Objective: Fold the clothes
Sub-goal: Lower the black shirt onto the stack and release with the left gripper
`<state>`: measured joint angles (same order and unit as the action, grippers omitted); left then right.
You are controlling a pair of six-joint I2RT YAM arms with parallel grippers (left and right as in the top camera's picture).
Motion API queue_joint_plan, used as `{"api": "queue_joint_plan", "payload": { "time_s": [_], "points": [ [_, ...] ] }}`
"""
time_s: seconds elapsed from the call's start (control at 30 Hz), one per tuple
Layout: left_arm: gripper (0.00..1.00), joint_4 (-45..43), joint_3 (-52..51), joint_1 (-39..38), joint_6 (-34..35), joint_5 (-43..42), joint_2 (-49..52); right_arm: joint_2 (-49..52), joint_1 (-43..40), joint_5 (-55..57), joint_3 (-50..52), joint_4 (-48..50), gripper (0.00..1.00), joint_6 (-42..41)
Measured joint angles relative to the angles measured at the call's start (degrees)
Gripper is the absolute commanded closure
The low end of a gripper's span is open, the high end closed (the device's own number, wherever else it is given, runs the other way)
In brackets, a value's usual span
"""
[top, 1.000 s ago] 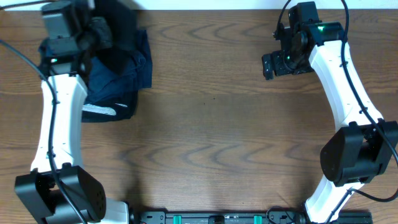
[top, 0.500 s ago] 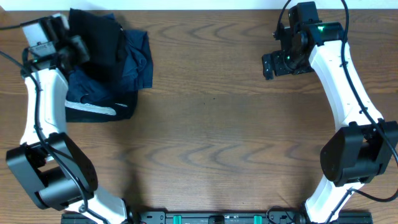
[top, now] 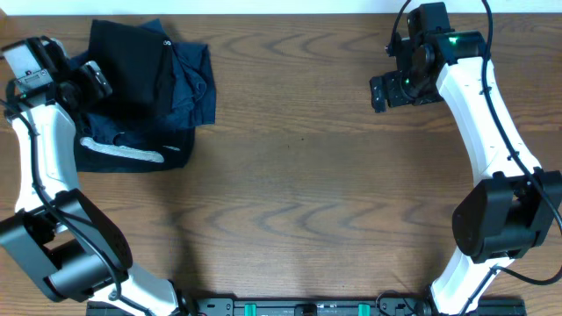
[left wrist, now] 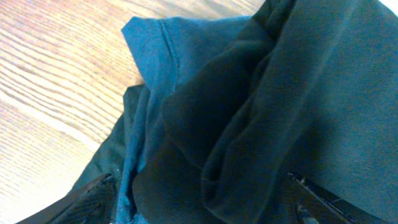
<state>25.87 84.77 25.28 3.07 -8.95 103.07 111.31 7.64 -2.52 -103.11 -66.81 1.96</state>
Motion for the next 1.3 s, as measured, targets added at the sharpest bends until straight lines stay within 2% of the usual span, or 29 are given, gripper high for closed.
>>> {"api": "queue_joint_plan", "payload": {
  "time_s": [0.07, 0.1, 0.17, 0.23, 0.27, 0.47, 0.63, 0.9, 1.07, 1.3],
  "points": [
    [0.17, -0.3, 0.0, -0.2, 0.3, 0.0, -1.4, 0.0, 0.0, 0.0, 0.0, 0.0, 0.01, 0.0],
    [0.26, -0.3, 0.0, -0.2, 0.7, 0.1, -2.4, 0.0, 0.0, 0.0, 0.0, 0.0, 0.01, 0.0],
    [0.53, -0.3, 0.0, -0.3, 1.8, 0.2, -5.1, 0.0, 0.0, 0.0, 0.0, 0.0, 0.01, 0.0],
    [0.88, -0.2, 0.0, -0.3, 2.6, 0.2, -8.5, 0.0, 0.0, 0.0, 0.0, 0.0, 0.01, 0.0],
    [0.94, -0.1, 0.0, -0.3, 3.1, 0.2, -9.9, 0.0, 0.0, 0.0, 0.0, 0.0, 0.01, 0.0],
    [0.94, -0.1, 0.0, -0.3, 5.8, -2.1, -11.7, 0.0, 0.0, 0.0, 0.0, 0.0, 0.01, 0.0],
    [0.94, -0.2, 0.0, -0.3, 6.4, -5.4, -5.7, 0.0, 0.0, 0.0, 0.0, 0.0, 0.01, 0.0],
    [0.94, -1.5, 0.0, -0.2, 7.3, -6.2, 3.6, 0.0, 0.0, 0.0, 0.0, 0.0, 0.01, 0.0],
    [0.94, -4.0, 0.0, 0.2, 7.4, -6.3, 3.7, 0.0, 0.0, 0.0, 0.0, 0.0, 0.01, 0.0],
    [0.94, -3.1, 0.0, 0.4, 7.5, -7.2, 0.7, 0.0, 0.0, 0.0, 0.0, 0.0, 0.01, 0.0]
  ]
}}
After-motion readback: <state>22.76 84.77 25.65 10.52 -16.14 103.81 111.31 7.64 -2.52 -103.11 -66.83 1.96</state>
